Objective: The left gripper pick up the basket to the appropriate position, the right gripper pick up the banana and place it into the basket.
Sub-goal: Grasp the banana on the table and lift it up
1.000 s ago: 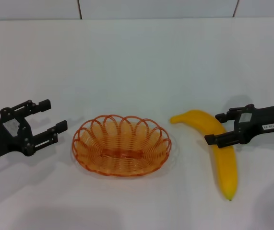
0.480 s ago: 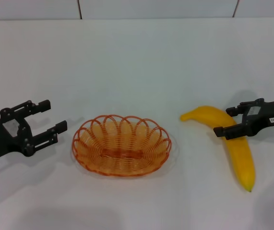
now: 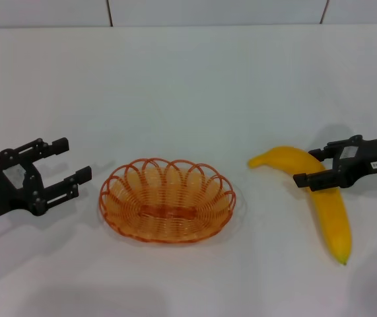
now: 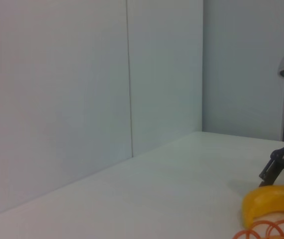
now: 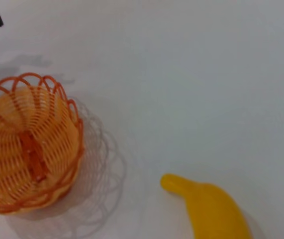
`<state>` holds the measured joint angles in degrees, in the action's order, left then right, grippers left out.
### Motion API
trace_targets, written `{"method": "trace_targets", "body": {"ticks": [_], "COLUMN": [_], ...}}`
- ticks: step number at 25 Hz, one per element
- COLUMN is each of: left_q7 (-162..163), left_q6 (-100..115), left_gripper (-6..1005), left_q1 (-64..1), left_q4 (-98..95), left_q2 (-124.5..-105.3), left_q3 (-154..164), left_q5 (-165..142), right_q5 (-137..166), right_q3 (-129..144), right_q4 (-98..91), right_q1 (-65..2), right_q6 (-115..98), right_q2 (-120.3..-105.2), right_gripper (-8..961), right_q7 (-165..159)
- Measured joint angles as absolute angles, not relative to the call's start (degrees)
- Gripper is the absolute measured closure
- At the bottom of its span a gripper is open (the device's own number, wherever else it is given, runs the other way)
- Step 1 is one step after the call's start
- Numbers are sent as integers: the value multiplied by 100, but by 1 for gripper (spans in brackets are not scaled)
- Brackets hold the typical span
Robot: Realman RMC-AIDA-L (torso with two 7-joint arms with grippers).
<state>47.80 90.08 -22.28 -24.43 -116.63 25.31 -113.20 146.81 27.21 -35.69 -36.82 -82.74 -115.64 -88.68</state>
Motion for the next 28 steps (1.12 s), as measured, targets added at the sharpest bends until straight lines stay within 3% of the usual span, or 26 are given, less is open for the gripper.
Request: {"method": "trace_targets", "body": {"ticks": [6,9,28], "left_q7": [4781,4781,4781], "left_q6": [9008,9008,9018], "left_gripper": [305,305,306], "left_q1": [-2231,-2232,-2227], "left_q4": [-2443,-2443,-2443], "left_q2": [-11663,-11663,-11663], "left_q3": [2531,2531,2531], "left_q5": [-11320,-11320,-11320], "right_q5": [14677,14687,14489], "right_q3": [2715,2716,2658], "right_q4": [-3578,-3578,-3821], "right_q1": [-3683,-3683,-3703], "right_q6": [-8343,-8348,-8590], "right_q2": [-11550,-11553,-11547], "right_gripper": [242,415,450], "right_q7": [-8868,-8881,-9086]}}
